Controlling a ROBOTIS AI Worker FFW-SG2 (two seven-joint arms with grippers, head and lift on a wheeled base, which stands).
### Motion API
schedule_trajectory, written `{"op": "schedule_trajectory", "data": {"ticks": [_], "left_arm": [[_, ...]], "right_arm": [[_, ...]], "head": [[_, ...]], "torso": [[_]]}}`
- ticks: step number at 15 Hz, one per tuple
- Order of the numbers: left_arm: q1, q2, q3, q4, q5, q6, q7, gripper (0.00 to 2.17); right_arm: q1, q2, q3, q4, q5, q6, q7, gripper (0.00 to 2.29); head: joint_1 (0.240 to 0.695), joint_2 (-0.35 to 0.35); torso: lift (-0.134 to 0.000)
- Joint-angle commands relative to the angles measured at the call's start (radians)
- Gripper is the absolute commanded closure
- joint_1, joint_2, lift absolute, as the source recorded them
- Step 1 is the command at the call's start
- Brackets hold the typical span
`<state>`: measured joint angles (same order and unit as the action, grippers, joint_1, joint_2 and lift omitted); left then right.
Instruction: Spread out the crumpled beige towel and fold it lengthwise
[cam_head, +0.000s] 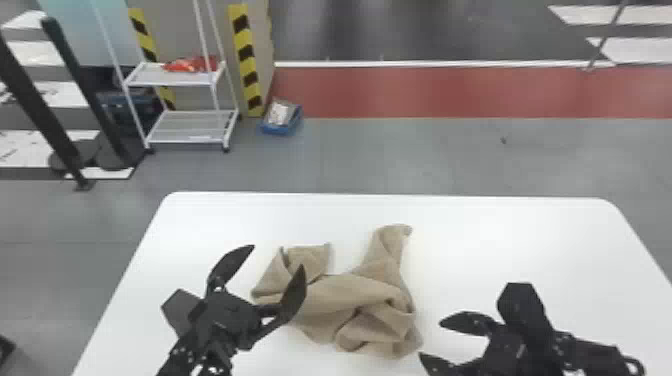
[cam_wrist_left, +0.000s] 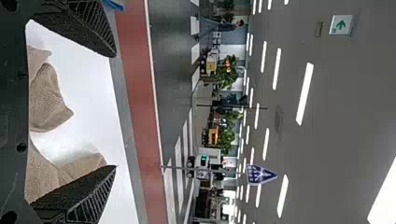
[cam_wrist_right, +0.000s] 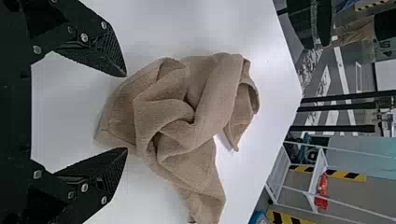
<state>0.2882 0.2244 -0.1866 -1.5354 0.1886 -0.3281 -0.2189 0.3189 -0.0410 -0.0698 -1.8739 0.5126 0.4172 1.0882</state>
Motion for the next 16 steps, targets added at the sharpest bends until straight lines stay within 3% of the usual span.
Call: {"op": "schedule_trajectory", "data": {"ticks": [1,3,6,8,16], "left_arm": [[0.0,0.001,0.001,0.0,-0.001,0.002,0.0,0.03],[0.0,0.0,-0.002,-0.002,-0.003,0.002,0.0,0.03],[0.0,0.0,-0.007,-0.003,-0.003,0.002,0.0,0.03],[0.0,0.0,-0.007,-0.005,-0.003,-0.001,0.0,0.03],[0.0,-0.002,-0.004,-0.003,-0.003,-0.004,0.0,0.03]], "right_arm": [[-0.029,-0.007,-0.028,0.033,0.03,0.024,0.029,0.38],[-0.077,-0.008,-0.025,0.076,0.072,0.061,0.064,0.38],[-0.149,-0.007,0.051,0.147,0.207,0.107,0.122,0.38],[-0.176,-0.008,0.094,0.171,0.27,0.094,0.124,0.38],[-0.224,-0.008,0.145,0.254,0.36,-0.019,0.105,0.47]], "head": [[0.695,0.01],[0.695,-0.014],[0.695,-0.028],[0.695,-0.021],[0.695,0.01]], "torso": [[0.0],[0.0],[0.0],[0.0],[0.0]]}}
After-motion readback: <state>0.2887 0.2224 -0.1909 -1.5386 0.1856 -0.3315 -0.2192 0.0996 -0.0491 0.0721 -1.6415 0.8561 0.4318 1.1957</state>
